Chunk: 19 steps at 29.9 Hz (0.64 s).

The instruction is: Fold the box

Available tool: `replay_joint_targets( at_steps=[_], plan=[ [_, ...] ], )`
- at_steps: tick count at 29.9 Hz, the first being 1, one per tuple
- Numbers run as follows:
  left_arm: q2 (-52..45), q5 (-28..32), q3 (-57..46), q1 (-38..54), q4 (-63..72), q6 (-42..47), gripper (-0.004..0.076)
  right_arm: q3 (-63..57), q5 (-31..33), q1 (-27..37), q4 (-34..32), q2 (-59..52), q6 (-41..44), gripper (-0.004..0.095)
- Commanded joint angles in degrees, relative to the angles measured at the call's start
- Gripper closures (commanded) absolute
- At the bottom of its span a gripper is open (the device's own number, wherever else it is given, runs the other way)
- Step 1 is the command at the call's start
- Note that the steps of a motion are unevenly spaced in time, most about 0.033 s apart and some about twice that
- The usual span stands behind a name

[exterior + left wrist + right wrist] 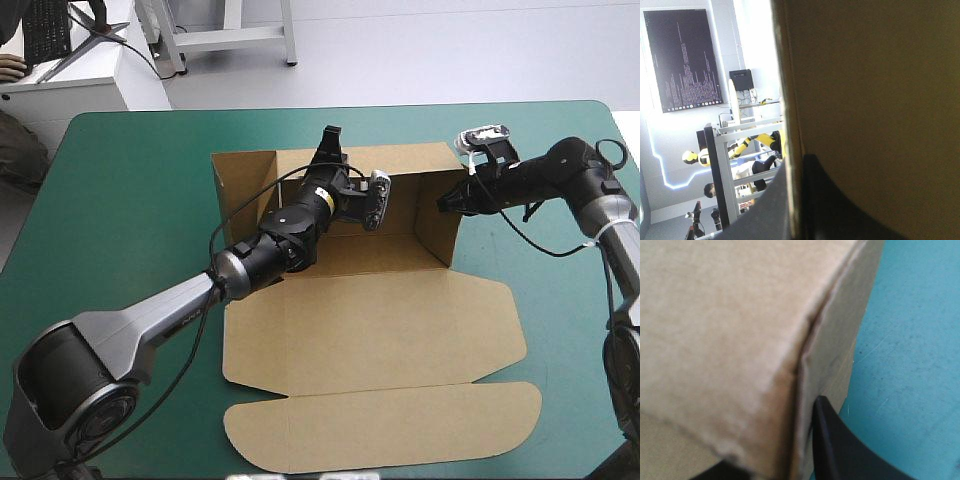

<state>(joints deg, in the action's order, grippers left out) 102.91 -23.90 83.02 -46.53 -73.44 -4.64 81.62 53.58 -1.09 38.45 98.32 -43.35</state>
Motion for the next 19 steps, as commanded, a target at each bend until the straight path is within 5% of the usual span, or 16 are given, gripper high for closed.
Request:
replay_joint_targets(
  at_steps=[1,7,14,19],
  plan=[
    [-2.9,0.6,1.7,-0.2,-1.1,0.0,0.0734,0.9,1.2,-3.5,-0.5,-1.6,2.0,0.0905],
    [-2.9,0.6,1.7,-0.2,-1.1,0.0,0.0662,0.9,-1.6,-8.9,-11.2,-1.6,8.8,0.0904],
    [-2.9,4.6,1.7,-0.2,-1.1,6.4,0.0398,0.9,-2.0,-9.0,-12.1,-1.6,11.4,0.0905],
    [-3.4,7.4,1.7,-0.3,-1.1,14.0,0.0367,0.9,-2.4,-9.0,-16.5,-1.6,16.6,0.0905]
  ],
)
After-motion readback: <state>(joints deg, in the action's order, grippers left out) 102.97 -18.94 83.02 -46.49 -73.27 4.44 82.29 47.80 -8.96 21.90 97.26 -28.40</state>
